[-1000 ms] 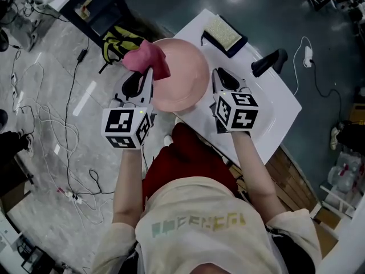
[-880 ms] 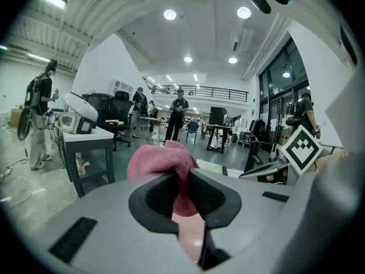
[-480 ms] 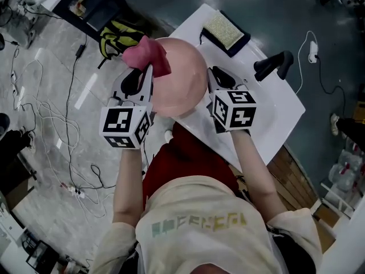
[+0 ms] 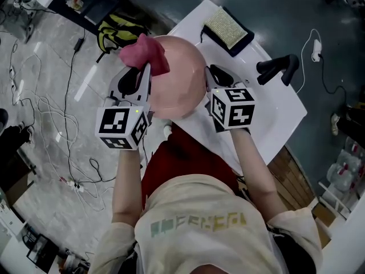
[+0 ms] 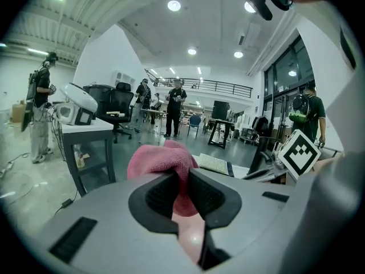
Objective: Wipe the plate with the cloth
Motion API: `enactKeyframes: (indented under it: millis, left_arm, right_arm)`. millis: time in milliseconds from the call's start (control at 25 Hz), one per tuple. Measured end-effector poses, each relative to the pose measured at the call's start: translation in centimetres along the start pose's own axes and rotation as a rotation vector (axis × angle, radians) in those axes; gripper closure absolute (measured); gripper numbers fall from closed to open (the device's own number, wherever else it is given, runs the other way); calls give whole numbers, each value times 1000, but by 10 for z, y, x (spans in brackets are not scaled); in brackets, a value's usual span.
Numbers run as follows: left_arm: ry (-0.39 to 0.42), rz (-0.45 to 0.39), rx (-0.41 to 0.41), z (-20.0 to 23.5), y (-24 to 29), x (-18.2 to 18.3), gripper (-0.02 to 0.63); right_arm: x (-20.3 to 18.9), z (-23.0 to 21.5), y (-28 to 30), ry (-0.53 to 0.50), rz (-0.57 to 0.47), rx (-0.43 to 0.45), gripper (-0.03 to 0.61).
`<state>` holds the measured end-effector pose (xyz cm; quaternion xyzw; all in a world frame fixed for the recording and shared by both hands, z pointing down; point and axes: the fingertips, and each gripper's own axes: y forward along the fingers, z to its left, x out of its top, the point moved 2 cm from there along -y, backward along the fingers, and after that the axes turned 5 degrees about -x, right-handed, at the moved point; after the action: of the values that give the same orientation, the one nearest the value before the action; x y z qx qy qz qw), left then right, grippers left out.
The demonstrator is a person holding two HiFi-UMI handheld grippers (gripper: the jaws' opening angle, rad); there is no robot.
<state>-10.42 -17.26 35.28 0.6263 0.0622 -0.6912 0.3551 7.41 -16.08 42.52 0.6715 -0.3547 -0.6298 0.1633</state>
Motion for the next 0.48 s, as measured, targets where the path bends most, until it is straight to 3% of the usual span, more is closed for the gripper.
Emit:
enactKeyframes:
  millis: [480]
  left_arm:
    - [-19, 23, -14, 5, 20, -5, 554]
  right_arm:
    - [-3, -1, 18, -5, 47, 42, 537]
